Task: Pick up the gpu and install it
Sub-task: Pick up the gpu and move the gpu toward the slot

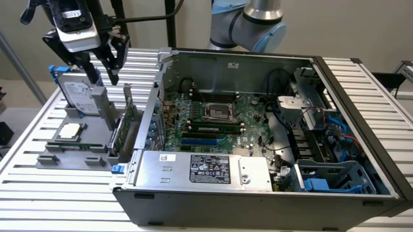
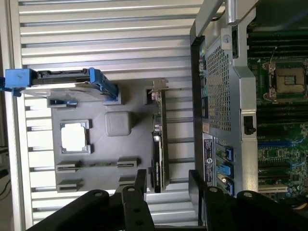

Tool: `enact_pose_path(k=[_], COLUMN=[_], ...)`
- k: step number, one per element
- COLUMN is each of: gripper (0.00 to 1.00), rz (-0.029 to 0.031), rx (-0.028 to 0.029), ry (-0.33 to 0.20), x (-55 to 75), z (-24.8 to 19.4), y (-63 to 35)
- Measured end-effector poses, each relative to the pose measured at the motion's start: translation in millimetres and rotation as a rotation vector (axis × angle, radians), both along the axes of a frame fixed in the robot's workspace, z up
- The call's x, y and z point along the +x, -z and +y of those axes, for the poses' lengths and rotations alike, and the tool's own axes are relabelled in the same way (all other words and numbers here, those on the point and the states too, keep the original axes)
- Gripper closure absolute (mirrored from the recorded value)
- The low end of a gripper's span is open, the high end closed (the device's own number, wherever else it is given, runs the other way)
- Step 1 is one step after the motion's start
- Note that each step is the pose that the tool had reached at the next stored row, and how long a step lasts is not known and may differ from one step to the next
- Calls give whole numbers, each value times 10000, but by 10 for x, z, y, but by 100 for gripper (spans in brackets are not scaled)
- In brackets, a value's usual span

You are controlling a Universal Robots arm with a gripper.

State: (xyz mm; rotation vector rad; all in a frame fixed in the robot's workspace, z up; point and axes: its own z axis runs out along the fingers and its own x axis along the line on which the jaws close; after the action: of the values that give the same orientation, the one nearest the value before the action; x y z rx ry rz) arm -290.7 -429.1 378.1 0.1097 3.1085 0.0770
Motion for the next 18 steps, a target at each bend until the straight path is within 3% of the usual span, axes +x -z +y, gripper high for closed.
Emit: enact_pose_path(k=[18], gripper=[52], rz=[0], rx=[0], ry=[230], x=[-33], z=[-18], y=[326])
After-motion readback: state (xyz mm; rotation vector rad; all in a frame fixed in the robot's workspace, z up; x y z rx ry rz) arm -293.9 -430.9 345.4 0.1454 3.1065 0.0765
